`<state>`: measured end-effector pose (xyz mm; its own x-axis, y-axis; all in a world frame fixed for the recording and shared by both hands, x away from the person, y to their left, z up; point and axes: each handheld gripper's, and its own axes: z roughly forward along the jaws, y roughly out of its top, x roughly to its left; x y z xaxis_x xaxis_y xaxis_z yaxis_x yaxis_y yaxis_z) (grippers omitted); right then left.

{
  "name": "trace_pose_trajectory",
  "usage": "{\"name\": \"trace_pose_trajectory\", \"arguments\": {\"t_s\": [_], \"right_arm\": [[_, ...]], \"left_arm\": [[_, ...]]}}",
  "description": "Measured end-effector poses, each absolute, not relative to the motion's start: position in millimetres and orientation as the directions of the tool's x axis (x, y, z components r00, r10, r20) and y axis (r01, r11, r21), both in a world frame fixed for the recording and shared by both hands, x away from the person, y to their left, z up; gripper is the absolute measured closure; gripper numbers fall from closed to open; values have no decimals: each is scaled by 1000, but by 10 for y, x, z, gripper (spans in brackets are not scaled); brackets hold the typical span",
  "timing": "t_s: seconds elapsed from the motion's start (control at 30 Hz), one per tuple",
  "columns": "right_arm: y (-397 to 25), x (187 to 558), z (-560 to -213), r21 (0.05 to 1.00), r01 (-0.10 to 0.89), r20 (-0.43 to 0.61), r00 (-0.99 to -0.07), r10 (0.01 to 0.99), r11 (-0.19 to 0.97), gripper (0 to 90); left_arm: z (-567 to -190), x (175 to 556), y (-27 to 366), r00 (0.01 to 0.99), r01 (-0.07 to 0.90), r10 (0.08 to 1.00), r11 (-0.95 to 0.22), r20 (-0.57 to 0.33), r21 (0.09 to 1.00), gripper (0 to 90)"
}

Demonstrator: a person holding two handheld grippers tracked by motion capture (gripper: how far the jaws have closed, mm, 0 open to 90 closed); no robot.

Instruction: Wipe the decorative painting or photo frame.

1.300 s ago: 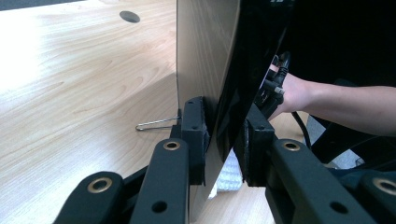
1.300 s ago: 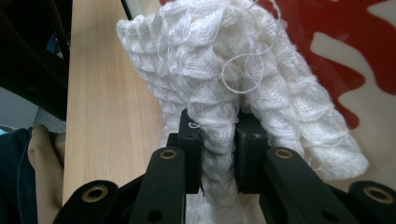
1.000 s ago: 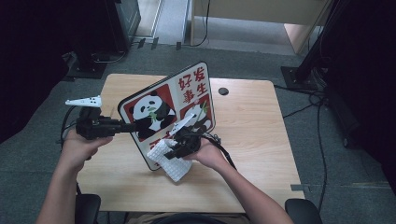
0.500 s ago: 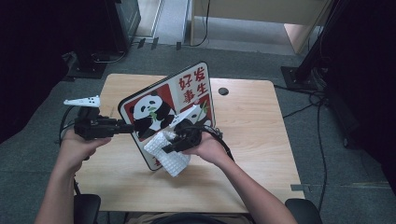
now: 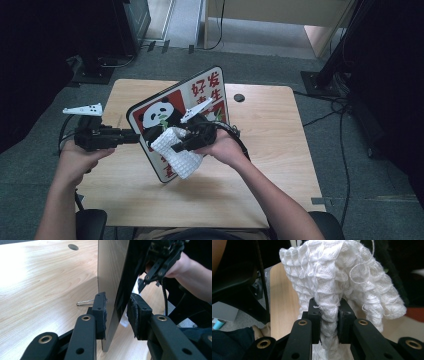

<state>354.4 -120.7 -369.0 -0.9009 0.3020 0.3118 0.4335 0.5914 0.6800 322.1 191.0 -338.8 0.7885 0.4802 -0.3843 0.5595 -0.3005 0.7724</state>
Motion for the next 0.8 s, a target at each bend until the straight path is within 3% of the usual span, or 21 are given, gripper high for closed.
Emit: {"name": "trace_pose_trajectory", "arguments": {"t_s": [0.4, 0.8], "right_arm": [[-1138, 3580, -3351, 700, 403, 282, -914, 290, 589, 771], [-1046, 3611, -3084, 722, 392, 267, -918, 293, 570, 767]], "left_arm": [[-3391, 3176, 1991, 789, 559, 477, -293, -388, 776, 723], [-3434, 3226, 2045, 790, 552, 482, -290, -380, 781, 812]]}}
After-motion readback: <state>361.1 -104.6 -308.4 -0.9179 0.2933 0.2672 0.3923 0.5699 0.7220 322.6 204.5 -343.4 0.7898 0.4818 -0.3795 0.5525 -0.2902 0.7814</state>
